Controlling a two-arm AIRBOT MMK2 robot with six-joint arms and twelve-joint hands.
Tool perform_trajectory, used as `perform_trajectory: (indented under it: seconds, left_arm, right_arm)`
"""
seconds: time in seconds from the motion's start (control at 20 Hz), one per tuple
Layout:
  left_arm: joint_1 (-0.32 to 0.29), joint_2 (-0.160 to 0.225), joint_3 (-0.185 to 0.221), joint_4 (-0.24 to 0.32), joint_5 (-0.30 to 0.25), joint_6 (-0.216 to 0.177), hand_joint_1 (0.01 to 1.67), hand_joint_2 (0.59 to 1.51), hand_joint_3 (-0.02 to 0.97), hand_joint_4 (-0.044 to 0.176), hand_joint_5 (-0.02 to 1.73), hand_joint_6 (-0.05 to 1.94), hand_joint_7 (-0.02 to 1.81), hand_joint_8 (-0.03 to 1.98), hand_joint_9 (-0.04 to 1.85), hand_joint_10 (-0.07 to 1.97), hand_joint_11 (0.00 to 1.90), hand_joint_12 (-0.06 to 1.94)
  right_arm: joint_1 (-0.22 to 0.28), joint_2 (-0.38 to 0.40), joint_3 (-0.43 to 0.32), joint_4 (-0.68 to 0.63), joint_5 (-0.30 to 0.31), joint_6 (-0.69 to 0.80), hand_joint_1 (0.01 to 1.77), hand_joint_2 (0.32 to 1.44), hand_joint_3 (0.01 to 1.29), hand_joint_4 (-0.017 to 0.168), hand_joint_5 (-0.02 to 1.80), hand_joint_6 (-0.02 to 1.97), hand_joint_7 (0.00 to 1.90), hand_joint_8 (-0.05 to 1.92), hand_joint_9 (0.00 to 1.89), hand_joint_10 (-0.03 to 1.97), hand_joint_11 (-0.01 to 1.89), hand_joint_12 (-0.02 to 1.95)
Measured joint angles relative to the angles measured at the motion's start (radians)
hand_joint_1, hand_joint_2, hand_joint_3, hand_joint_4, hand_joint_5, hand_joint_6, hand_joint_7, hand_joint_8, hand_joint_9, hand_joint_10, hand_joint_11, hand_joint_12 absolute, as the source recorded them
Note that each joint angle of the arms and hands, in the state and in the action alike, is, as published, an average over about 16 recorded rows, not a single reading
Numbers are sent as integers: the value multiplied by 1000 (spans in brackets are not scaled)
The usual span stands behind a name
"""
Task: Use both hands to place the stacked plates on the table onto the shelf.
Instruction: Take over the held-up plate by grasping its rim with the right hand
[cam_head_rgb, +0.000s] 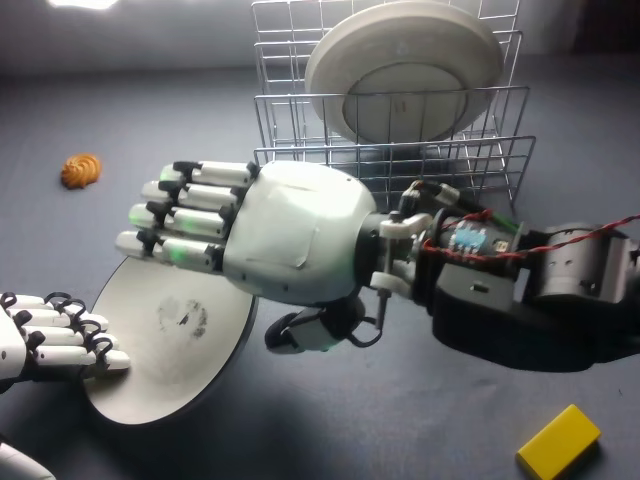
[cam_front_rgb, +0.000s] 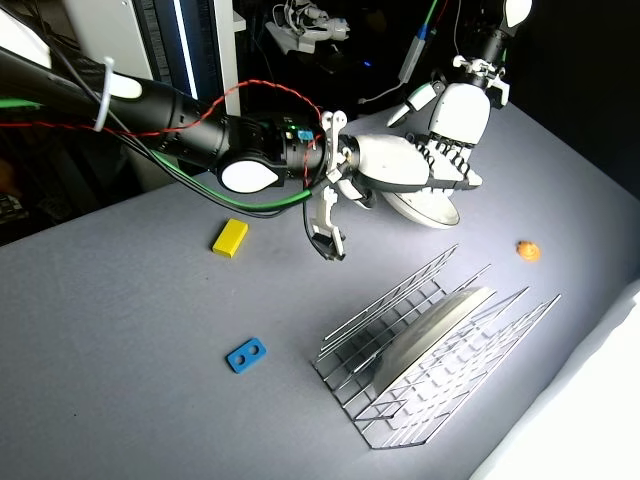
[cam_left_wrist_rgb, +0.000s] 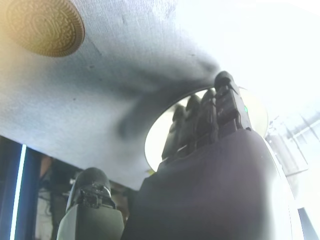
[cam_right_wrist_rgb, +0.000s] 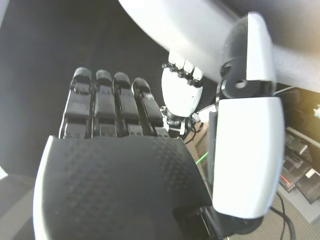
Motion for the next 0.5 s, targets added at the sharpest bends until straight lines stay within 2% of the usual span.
perform_trajectory:
  seconds: [0.25, 0.5]
  left_arm:
    - [2, 0, 0, -1, 0, 0, 22, 1061, 19, -2, 23, -4, 18, -2, -22, -32, 22, 13]
    - [2, 0, 0, -2, 1, 0, 22, 1063, 20, -2, 25, -4, 18, -3, -22, -32, 22, 13]
  right_arm:
    - [-20, -58, 51, 2, -3, -6, 1012, 896, 11, 2, 17, 30, 11, 18, 11, 12, 22, 25]
    - [-33, -97, 82, 2, -4, -11, 1029, 888, 11, 2, 21, 30, 11, 17, 12, 11, 25, 44]
